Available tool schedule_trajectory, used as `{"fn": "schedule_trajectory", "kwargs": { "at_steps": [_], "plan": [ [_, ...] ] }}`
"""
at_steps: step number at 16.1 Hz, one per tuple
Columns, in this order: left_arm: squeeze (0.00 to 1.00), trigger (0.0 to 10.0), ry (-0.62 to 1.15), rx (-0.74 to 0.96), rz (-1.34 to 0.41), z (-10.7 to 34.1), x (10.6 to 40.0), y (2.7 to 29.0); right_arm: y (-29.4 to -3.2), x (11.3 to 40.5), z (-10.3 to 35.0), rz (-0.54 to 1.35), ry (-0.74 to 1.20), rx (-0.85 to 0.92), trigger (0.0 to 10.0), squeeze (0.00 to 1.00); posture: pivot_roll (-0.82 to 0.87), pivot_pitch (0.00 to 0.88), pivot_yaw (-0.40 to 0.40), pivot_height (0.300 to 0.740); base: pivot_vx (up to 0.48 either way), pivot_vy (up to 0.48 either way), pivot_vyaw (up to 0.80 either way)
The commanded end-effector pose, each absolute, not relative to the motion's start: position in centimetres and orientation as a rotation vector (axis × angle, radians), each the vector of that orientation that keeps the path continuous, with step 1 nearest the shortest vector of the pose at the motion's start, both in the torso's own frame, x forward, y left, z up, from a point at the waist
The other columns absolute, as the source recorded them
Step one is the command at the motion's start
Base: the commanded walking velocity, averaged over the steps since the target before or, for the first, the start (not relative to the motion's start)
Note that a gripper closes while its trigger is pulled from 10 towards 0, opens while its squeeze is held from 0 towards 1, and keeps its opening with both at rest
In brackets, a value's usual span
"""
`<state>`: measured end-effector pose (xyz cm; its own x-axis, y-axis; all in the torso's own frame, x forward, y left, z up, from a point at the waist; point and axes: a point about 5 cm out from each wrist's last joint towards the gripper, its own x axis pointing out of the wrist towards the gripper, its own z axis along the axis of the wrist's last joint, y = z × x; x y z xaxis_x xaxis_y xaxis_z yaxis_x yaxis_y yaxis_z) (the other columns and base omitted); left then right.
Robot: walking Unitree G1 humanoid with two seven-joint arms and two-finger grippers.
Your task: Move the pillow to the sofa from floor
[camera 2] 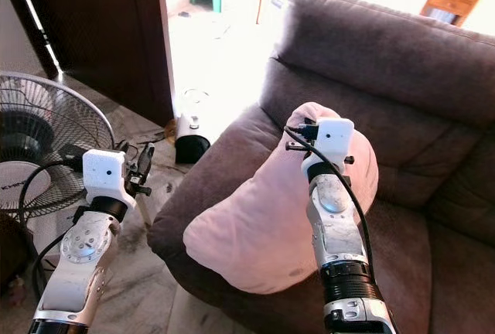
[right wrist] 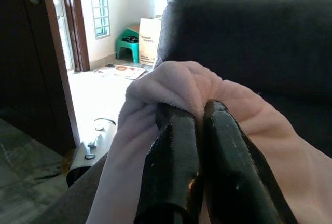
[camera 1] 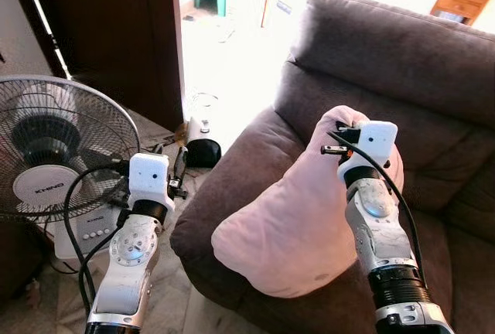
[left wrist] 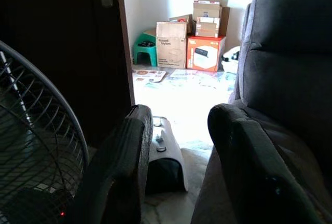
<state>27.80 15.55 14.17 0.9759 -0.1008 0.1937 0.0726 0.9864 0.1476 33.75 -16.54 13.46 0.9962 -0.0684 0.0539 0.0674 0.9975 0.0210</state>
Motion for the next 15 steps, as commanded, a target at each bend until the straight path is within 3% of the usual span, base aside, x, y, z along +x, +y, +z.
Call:
{"fn": "schedule_trajectory", "kwargs": {
  "at_steps": [1,8,11,15],
  "plan": [
    [0.00,10.0,-0.218,0.158,-0.104,14.6,27.8,15.2,-16.6,34.0,14.2,-0.065,-0.087,0.007,10.0,0.00,0.14,0.026,-0.087,0.740,0.326,0.000,0.00],
    [0.00,10.0,-0.220,0.152,-0.112,14.6,27.9,15.0,-16.5,34.0,14.2,-0.062,-0.083,0.009,10.0,0.00,0.14,0.036,-0.090,0.740,0.328,0.000,0.00],
    [0.00,10.0,-0.224,0.152,-0.119,14.7,27.9,14.9,-16.3,34.1,14.0,-0.058,-0.078,0.012,10.0,0.00,0.14,0.037,-0.090,0.740,0.000,0.000,0.00],
    [0.00,10.0,-0.217,0.148,-0.125,14.6,27.9,14.7,-16.9,35.0,10.8,-0.091,0.119,0.024,10.0,0.00,0.15,0.040,-0.094,0.740,0.000,0.000,0.00]
  ]
}}
